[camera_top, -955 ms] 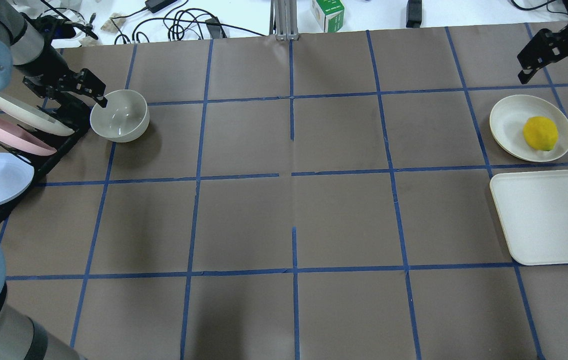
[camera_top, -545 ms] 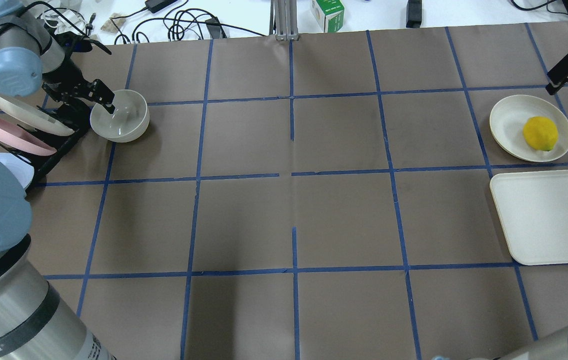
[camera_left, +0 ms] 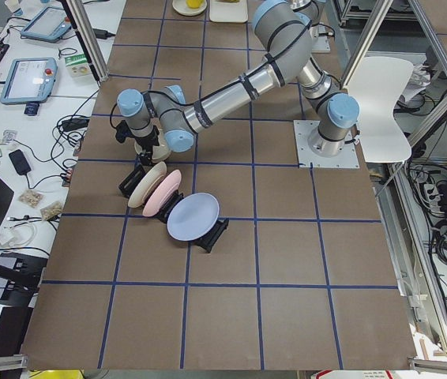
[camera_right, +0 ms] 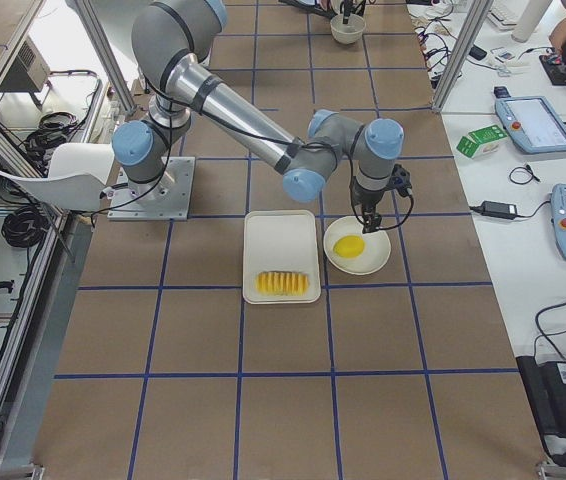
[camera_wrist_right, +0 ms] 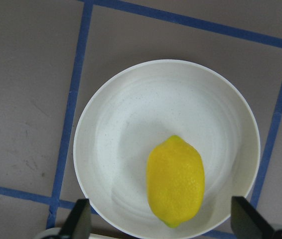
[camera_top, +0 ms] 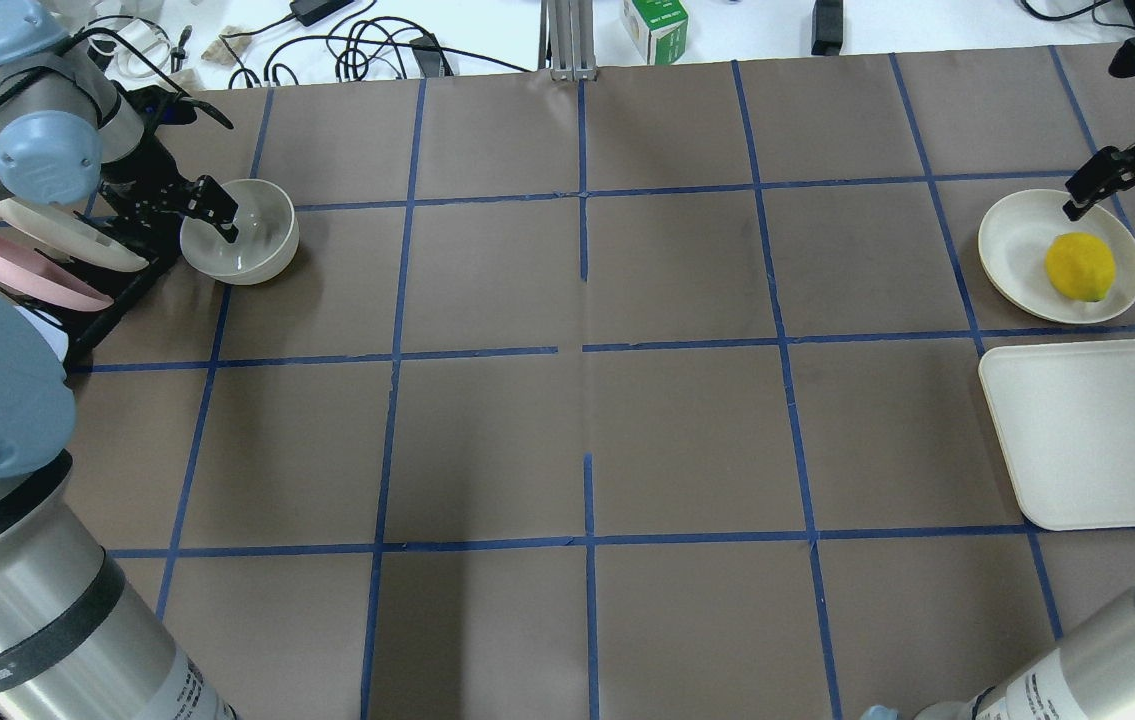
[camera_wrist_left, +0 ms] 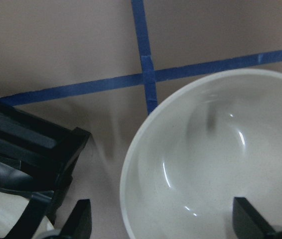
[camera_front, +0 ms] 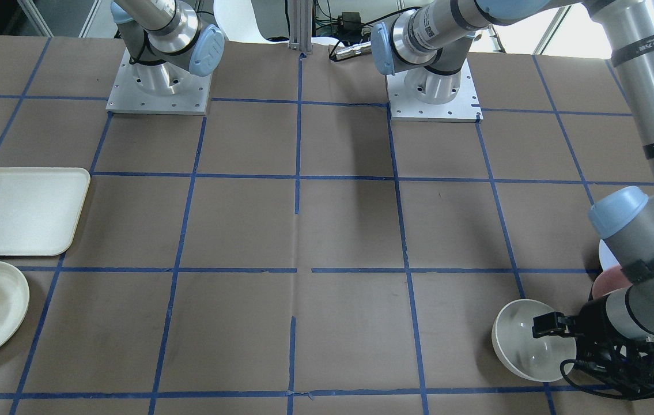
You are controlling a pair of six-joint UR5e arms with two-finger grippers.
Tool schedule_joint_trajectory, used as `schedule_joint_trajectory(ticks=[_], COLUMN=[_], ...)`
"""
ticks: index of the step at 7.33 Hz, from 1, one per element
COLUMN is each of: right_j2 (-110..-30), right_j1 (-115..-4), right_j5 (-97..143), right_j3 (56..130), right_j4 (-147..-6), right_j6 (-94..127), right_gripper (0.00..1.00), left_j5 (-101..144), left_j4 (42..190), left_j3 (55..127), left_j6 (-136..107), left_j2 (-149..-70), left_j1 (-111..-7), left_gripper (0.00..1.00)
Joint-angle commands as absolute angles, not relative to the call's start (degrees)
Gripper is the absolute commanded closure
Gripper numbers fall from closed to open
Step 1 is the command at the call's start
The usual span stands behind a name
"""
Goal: Place bowl and put lemon in it
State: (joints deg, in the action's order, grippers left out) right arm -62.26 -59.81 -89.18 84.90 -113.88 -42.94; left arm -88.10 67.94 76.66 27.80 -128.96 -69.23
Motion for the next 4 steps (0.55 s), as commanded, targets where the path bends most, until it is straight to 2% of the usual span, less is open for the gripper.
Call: schedule_joint_trajectory(ticks=[1,2,3,4], right_j2=[-59.1,-57.5,-55.7,-54.2], right_j1=[-59.7,-58.6,-58.3,-58.3], right_j5=[-89.2,-89.2,-89.5,-89.6], right_j3=[85.0,85.0,85.2,85.6], right_j4=[-115.5,-116.3,-117.1,-118.1], right_j6=[-42.6,-42.8,-42.6,-42.5], right_gripper=[0.0,0.0,0.0,0.0], left_j5=[-88.1,-88.0,-87.9,-88.0], left_j4=[67.9,67.9,67.9,67.9], left_j3=[76.3,76.3,76.3,76.1], left_j6=[24.9,25.2,25.3,25.2], left_j2=[-129.9,-130.3,-130.3,-130.2], left_j1=[-69.2,-69.2,-69.2,-69.2], left_gripper=[0.19,0.53,0.84,1.0])
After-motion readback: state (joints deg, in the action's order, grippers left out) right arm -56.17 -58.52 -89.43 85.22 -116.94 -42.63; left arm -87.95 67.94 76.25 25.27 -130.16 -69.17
